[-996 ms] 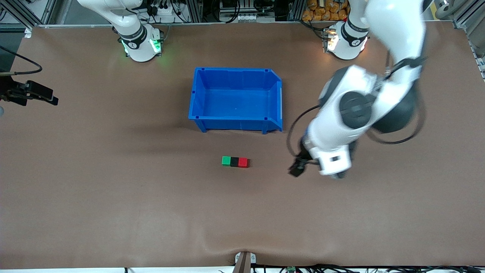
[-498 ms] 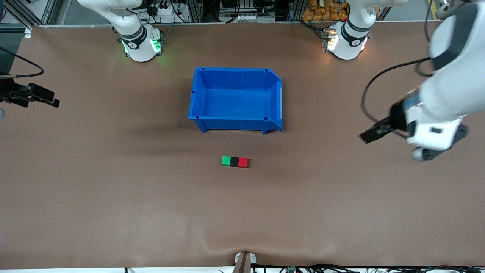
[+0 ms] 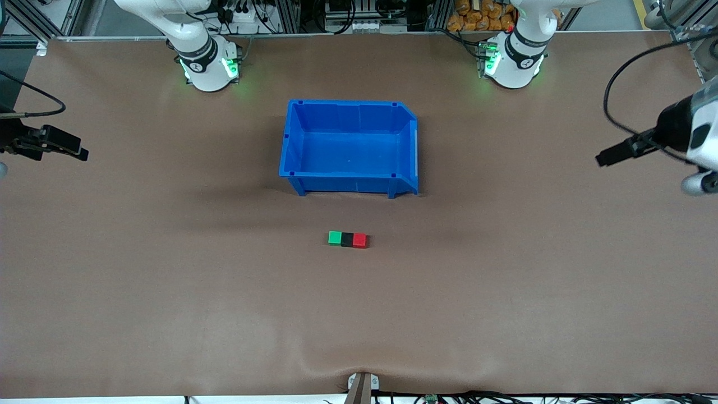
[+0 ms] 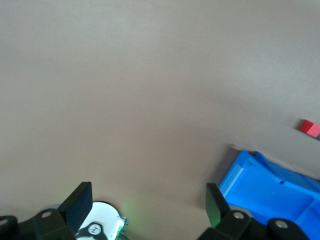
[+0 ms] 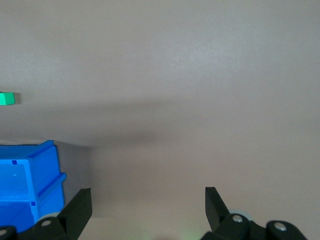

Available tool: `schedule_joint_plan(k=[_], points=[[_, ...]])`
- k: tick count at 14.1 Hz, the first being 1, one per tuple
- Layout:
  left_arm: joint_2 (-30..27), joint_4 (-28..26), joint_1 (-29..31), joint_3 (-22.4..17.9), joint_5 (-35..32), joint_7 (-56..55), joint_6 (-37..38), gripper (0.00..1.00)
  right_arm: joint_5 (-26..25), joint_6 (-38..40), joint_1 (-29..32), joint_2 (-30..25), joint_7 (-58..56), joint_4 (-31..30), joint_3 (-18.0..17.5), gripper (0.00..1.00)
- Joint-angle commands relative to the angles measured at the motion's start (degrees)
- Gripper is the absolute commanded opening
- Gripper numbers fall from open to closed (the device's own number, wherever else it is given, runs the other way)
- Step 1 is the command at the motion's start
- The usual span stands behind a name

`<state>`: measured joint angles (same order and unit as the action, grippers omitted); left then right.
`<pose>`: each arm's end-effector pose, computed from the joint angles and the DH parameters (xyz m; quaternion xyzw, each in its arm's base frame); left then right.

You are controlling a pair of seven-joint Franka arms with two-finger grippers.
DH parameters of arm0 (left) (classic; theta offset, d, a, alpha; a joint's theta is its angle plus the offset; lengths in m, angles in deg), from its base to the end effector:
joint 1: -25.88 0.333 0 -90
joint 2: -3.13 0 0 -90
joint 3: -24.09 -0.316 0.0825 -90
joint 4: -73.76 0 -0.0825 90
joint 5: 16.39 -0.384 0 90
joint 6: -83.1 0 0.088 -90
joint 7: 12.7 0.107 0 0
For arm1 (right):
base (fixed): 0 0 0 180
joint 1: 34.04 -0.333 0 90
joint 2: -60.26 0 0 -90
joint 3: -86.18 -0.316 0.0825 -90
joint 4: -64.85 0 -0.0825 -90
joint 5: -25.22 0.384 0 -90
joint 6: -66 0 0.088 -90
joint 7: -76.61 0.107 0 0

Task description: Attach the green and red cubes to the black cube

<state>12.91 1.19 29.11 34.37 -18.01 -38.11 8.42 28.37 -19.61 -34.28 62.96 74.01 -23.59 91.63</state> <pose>0.5741 -0.0563 0.6468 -0.9846 -0.1623 0.0633 0.0170 0.5585 -0.0434 0.6049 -0.9983 0.0220 0.0463 0.0285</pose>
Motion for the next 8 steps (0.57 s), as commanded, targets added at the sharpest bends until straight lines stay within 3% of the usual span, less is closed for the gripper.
schedule_joint_plan(k=[1,6,8], points=[[-5.91,-6.09,0.37,0.7,-1.11,1.77,-2.75,1.0,0.02,-0.17,0.59,-0.32,0.83,-0.34,-0.53,1.0],[-6.52,-6.61,0.11,1.23,-1.11,2.38,-4.68,1.0,0.02,-0.08,0.59,-0.32,0.83,-0.34,-0.62,1.0],[-11.24,-14.04,-0.07,0.45,-1.02,6.58,-9.24,1.0,0.11,-0.08,0.68,-0.32,0.83,-0.42,-0.53,1.0]])
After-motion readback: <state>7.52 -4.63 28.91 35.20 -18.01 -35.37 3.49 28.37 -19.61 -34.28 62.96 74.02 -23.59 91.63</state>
